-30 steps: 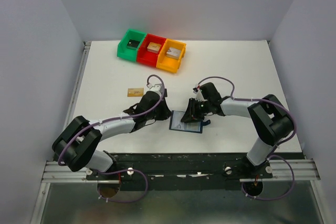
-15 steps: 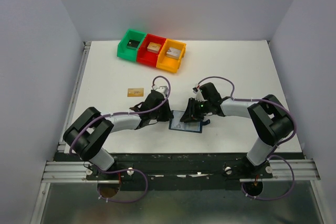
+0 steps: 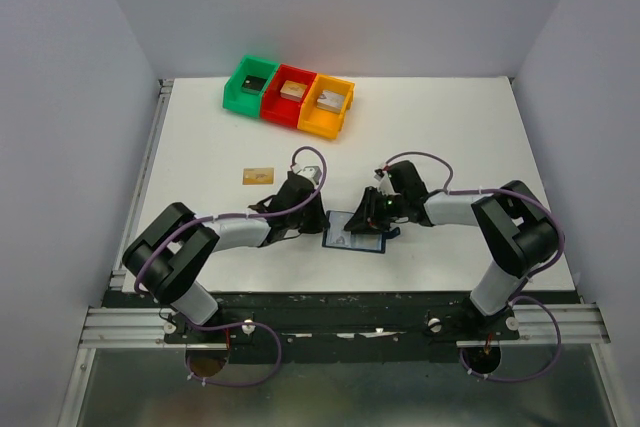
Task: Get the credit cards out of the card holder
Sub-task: Remove the credit card from the card holder.
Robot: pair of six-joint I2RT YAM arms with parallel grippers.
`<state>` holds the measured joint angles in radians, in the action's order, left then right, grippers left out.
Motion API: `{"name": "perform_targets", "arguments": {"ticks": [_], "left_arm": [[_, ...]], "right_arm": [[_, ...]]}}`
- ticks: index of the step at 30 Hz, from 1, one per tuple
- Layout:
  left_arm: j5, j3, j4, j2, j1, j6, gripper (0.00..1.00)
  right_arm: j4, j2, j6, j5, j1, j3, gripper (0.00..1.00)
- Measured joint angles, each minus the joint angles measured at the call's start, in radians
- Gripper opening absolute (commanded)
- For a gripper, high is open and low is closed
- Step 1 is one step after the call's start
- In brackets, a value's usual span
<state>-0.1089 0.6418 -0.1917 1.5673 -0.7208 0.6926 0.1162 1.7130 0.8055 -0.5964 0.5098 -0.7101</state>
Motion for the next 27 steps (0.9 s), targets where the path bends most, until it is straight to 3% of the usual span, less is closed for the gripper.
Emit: {"name": "perform_targets", "arguments": {"ticks": [7, 21, 27], "left_arm": [[0.004, 0.000, -0.002, 0.001, -0.008, 0.000, 0.16], [0.004, -0.001, -0.016, 0.007, -0.023, 0.011, 0.07], [0.004, -0.001, -0.019, 0.008, -0.028, 0.014, 0.03]], "right_arm": [[0.053, 0.002, 0.051, -0.016, -0.012, 0.031, 0.39], [-0.062, -0.009, -0.042, 0.036, -0.012, -0.013, 0.39], [-0.002, -0.019, -0.020, 0.034, -0.013, 0.021, 0.40]]}}
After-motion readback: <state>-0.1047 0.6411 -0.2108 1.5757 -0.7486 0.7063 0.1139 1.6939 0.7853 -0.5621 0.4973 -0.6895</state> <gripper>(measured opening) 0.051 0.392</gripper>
